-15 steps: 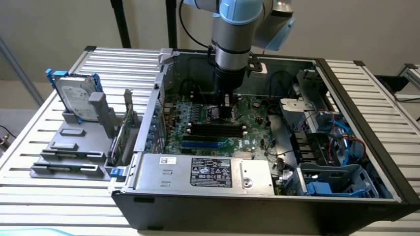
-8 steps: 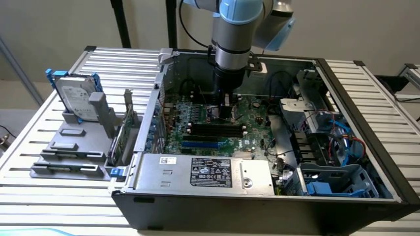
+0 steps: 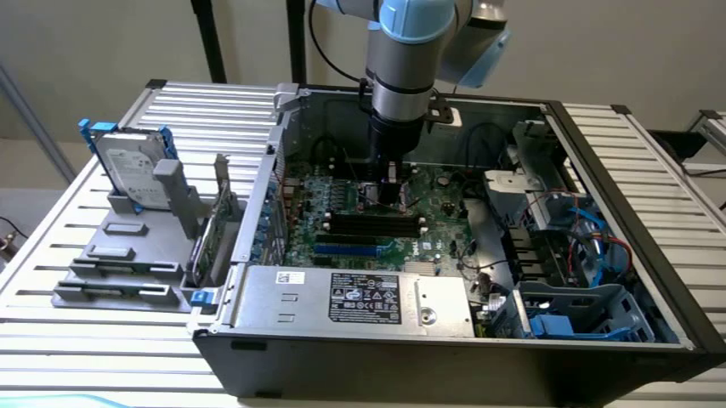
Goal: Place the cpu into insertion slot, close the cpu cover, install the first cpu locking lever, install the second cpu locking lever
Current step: 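Place the cpu into insertion slot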
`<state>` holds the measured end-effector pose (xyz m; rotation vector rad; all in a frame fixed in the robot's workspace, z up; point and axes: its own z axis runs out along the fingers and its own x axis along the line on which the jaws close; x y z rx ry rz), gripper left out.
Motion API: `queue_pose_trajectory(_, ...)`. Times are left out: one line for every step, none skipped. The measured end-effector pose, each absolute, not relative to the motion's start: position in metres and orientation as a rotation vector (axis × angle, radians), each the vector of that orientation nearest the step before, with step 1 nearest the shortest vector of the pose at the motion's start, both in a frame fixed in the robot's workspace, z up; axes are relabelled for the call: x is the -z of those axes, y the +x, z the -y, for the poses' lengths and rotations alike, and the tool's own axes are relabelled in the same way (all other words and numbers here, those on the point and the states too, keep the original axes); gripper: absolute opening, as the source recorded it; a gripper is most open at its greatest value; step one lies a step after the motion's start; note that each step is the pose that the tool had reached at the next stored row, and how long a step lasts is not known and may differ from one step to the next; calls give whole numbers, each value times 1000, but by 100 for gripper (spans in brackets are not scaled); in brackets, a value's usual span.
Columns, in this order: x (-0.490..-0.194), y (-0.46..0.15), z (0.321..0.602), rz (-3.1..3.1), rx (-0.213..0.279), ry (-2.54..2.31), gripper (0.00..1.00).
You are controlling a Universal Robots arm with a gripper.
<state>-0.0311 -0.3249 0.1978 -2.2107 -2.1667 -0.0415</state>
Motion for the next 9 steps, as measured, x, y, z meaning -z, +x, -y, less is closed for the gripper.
queue_pose_trajectory(-198, -31, 325, 2167, 42, -2211, 62)
queue_pose_trajectory(-198, -31, 325, 2167, 42, -2211, 62)
queue_pose_trajectory(-198, -31, 325, 2167, 42, -2211, 62)
queue_pose_trajectory(-198, -31, 325, 2167, 42, -2210, 62)
queue_pose_trajectory(-198, -31, 325, 2166, 42, -2210, 62)
queue_pose_trajectory(-198, -31, 325, 2166, 42, -2210, 62)
queue_pose_trajectory(-199, -31, 325, 2166, 42, -2210, 62)
queue_pose_trajectory(-199, -31, 325, 2166, 42, -2210, 62)
queue_pose_trajectory(-200, -31, 325, 2166, 42, -2210, 62)
